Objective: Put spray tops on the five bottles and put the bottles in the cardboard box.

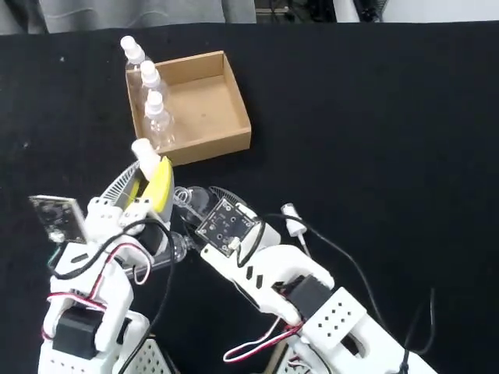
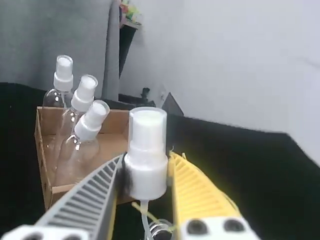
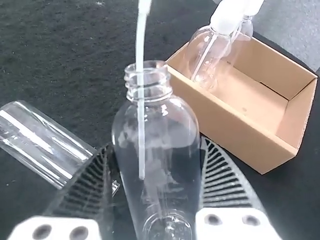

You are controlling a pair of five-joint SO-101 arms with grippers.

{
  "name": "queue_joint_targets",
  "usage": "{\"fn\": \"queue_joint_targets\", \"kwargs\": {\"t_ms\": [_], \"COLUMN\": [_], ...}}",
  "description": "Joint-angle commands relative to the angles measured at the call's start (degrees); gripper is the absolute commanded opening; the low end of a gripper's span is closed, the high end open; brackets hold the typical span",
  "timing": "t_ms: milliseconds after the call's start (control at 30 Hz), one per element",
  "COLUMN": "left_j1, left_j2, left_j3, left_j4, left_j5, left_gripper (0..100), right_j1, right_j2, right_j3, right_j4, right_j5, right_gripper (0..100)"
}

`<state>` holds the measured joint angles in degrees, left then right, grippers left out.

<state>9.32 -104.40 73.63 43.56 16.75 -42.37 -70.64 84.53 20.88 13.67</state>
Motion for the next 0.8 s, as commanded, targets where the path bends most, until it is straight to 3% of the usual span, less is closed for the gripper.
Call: {"fn": "queue_joint_targets", "kwargs": {"t_ms": [0, 133, 467, 767], "left_j1": [0.7, 0.7, 5.3, 4.8], "left_j2": [-0.1, -0.1, -0.1, -0.1], "left_j3": [-0.4, -2.2, -3.5, -5.7], "left_j4": [1.3, 6.8, 10.5, 11.5], "left_j5": [-4.7, -5.8, -8.6, -8.7], "left_gripper": [9, 17, 17, 19], "right_j1": [-0.4, -0.3, -0.3, -0.3], "right_j2": [-1.3, -1.3, -1.3, -1.3], "right_j3": [-0.6, -0.6, -0.7, -0.6], "right_j4": [-1.6, -1.6, -1.7, -1.7], "right_j5": [-0.1, -0.1, -0.1, -0.1], "right_gripper": [11.3, 11.3, 11.3, 11.3]}}
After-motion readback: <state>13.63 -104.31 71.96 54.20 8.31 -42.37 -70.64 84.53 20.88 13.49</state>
